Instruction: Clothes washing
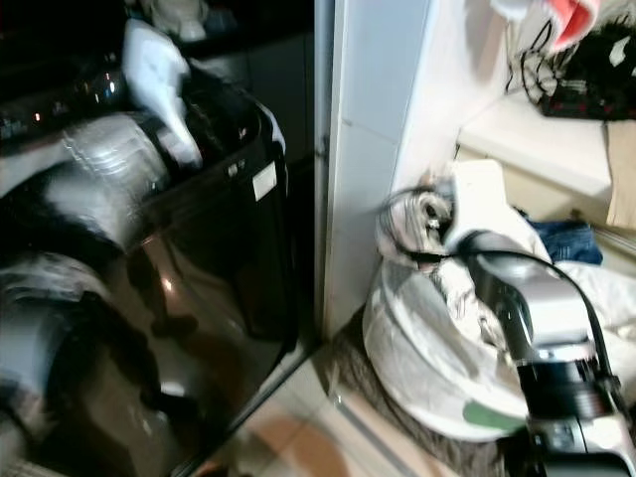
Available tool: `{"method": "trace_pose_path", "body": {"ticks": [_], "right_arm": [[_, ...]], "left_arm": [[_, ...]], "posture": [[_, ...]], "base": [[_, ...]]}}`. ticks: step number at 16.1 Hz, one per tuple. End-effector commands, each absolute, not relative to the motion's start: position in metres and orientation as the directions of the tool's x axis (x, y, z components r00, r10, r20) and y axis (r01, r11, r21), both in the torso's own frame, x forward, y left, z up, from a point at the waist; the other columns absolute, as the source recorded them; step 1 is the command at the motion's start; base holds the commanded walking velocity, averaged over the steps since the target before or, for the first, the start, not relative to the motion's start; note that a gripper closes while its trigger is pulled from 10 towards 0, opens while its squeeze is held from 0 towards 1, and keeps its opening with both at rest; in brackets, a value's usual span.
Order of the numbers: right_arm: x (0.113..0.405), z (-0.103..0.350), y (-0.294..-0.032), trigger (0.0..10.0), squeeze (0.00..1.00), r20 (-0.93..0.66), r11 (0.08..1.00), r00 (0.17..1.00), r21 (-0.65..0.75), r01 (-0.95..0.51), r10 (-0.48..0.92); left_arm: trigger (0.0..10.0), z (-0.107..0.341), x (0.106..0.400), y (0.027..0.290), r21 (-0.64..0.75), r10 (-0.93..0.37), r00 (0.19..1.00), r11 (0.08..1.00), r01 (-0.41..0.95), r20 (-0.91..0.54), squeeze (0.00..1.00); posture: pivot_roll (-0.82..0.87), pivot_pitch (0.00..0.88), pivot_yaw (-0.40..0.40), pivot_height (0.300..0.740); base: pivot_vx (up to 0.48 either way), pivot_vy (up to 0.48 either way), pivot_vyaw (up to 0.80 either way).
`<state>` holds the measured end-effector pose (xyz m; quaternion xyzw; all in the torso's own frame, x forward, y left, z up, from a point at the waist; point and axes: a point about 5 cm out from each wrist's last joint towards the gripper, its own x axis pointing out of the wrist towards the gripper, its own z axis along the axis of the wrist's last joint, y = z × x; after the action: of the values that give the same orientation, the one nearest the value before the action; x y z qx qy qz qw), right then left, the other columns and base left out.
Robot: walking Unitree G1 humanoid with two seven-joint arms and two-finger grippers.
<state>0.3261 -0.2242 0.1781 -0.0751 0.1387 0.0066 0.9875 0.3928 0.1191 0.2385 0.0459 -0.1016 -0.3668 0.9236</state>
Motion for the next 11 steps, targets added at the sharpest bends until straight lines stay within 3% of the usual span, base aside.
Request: {"method": "trace_pose_path", "body": {"ticks": [1, 4, 6, 7, 11], "right_arm": [[0.332, 0.181, -0.226, 10.0, 1.0, -0.246, 0.984, 0.969, -0.178, -0.012, -0.033], [0.335, 0.171, -0.24, 10.0, 1.0, -0.277, 0.978, 0.955, -0.203, 0.048, -0.105], [0.333, 0.164, -0.245, 10.0, 1.0, -0.335, 0.979, 0.934, -0.194, 0.059, -0.123], [0.326, 0.151, -0.247, 10.0, 1.0, -0.411, 0.979, 0.904, -0.198, 0.041, -0.121], [0.322, 0.144, -0.249, 10.0, 1.0, -0.453, 0.983, 0.882, -0.173, 0.054, -0.128]], "left_arm": [[10.0, 0.246, 0.383, 0.11, 0.18, -0.746, 0.637, 0.666, 0.724, 0.193, 0.0], [10.0, 0.223, 0.352, 0.085, 0.125, -0.821, 0.522, 0.557, 0.821, 0.23, 0.0], [10.0, 0.212, 0.335, 0.079, 0.108, -0.848, 0.487, 0.514, 0.851, 0.208, 0.0], [10.0, 0.194, 0.315, 0.075, 0.125, -0.895, 0.422, 0.439, 0.89, 0.143, 0.0], [10.0, 0.182, 0.294, 0.073, 0.106, -0.927, 0.369, 0.374, 0.921, 0.063, 0.0]], "posture": [[-0.05, 0.0, 0.05, 0.74], [-0.05, 0.0, 0.045, 0.74], [-0.05, 0.0, 0.045, 0.74], [-0.05, 0.0, 0.046, 0.74], [-0.05, 0.0, 0.044, 0.74]], "base": [[0.0, 0.0, 0.0], [0.0, 0.0, 0.0], [0.0, 0.0, 0.0], [0.0, 0.0, 0.0], [0.0, 0.0, 0.0]]}}
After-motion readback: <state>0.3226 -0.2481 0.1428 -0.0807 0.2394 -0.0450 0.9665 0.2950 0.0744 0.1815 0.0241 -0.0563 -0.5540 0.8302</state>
